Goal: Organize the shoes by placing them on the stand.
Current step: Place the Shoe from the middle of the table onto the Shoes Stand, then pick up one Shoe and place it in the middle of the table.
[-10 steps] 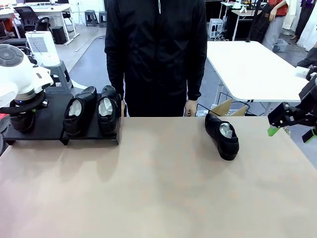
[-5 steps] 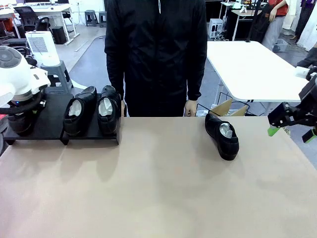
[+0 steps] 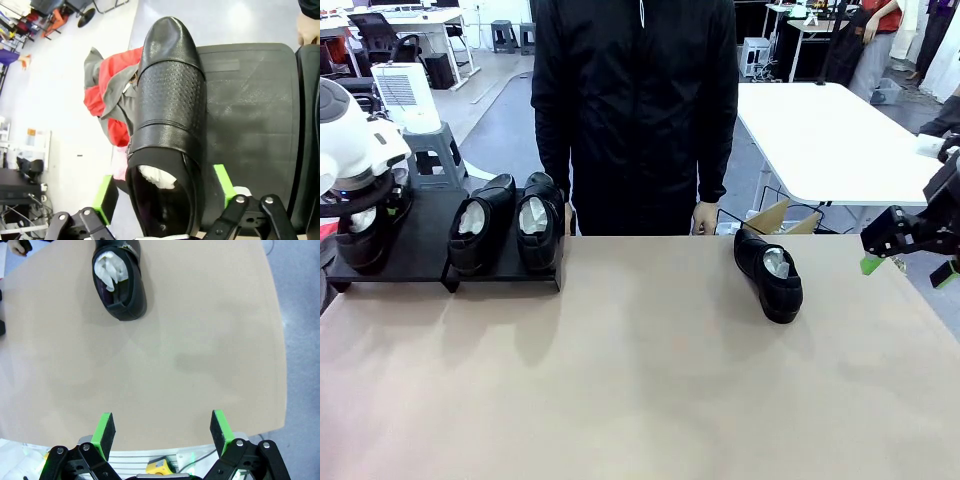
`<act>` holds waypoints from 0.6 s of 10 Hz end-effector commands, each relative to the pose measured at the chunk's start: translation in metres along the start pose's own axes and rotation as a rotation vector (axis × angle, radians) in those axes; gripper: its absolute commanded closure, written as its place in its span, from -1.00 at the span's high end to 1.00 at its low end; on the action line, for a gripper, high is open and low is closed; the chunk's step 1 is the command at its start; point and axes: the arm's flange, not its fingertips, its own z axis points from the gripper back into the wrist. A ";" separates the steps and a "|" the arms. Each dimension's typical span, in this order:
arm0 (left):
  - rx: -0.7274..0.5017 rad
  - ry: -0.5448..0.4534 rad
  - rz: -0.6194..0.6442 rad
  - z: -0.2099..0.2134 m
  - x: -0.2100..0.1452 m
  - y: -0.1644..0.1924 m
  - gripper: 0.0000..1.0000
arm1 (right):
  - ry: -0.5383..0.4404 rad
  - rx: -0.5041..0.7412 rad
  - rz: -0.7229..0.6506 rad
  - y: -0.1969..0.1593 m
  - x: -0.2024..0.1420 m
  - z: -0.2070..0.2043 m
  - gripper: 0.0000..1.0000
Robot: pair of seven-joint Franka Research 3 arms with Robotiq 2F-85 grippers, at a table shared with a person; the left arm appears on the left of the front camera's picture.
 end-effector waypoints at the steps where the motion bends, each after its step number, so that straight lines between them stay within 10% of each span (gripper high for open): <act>1: -0.005 0.007 -0.013 -0.005 -0.001 -0.003 1.00 | -0.001 0.000 0.010 -0.001 0.000 0.001 1.00; 6: -0.005 0.007 -0.013 -0.005 -0.001 -0.003 1.00 | -0.001 0.000 0.010 -0.001 0.000 0.001 1.00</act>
